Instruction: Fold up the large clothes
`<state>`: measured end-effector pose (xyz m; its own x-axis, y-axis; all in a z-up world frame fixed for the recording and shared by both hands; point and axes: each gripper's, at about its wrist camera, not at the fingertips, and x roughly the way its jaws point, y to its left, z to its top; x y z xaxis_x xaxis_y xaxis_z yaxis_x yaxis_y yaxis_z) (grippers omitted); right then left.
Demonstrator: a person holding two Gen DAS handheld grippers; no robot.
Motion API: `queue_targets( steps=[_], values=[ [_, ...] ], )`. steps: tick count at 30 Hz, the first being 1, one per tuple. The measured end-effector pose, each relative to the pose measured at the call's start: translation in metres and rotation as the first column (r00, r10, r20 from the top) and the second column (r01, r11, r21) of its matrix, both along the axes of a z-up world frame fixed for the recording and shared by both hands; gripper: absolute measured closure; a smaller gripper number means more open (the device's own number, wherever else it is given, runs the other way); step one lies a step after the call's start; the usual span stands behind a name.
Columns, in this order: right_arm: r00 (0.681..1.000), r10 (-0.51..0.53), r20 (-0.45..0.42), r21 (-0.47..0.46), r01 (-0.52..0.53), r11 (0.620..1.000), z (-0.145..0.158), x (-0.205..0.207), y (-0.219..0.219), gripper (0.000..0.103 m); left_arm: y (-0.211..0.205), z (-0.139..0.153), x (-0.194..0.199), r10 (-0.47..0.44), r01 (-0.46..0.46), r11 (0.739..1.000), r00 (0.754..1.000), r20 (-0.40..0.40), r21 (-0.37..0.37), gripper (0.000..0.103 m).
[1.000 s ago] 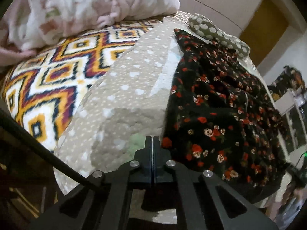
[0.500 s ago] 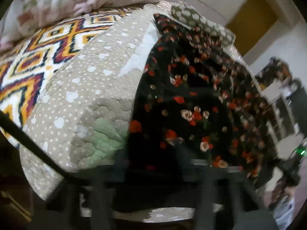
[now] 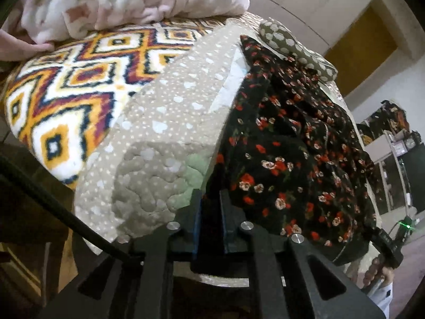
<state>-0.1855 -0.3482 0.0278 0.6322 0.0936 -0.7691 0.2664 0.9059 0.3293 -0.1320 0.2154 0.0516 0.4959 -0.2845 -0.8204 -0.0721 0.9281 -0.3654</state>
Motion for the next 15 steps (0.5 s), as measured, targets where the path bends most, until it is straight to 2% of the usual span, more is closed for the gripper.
queue_targets(
  steps=[1,2,3,5,6,8,10,13,15],
  values=[
    [1.0,0.008,0.0,-0.014,-0.008,1.0,0.0,0.0,0.002,0.037,0.001,0.003,-0.003,0.008,-0.008,1.0,1.0,0.009,0.014,0.091],
    [1.0,0.02,-0.004,-0.031,-0.021,0.999,0.0,0.0,0.004,0.059,0.002,0.007,-0.005,0.013,-0.014,1.0,1.0,0.02,0.026,0.091],
    [0.999,0.026,-0.019,-0.052,-0.027,0.998,-0.001,0.001,0.006,0.075,0.003,0.014,-0.008,0.017,-0.018,0.999,0.999,0.034,0.037,0.085],
    [1.0,0.007,-0.026,-0.044,-0.008,0.999,-0.001,-0.002,0.0,0.083,0.004,0.025,-0.012,0.025,-0.028,0.998,0.998,0.064,0.05,0.07],
    [1.0,-0.004,-0.023,-0.025,0.004,1.0,-0.002,-0.006,-0.005,0.084,0.003,0.032,-0.014,0.028,-0.034,0.998,0.996,0.086,0.06,0.06],
    [0.999,-0.029,-0.026,-0.003,0.029,1.0,-0.005,-0.012,-0.012,0.085,-0.004,0.044,-0.014,0.015,-0.025,0.996,0.993,0.121,0.082,0.053],
    [0.999,-0.032,-0.016,0.022,0.033,0.999,-0.005,-0.017,-0.016,0.083,-0.02,0.054,-0.006,-0.032,0.018,0.995,0.99,0.14,0.103,0.042],
    [0.999,-0.042,0.031,0.065,0.04,0.997,0.005,-0.018,-0.023,0.071,-0.06,0.063,0.014,-0.131,0.111,0.985,0.978,0.159,0.131,0.036],
    [0.993,-0.083,0.079,0.09,0.075,0.993,0.015,-0.016,-0.036,0.058,-0.09,0.062,0.027,-0.198,0.172,0.973,0.965,0.174,0.153,0.034]
  ],
)
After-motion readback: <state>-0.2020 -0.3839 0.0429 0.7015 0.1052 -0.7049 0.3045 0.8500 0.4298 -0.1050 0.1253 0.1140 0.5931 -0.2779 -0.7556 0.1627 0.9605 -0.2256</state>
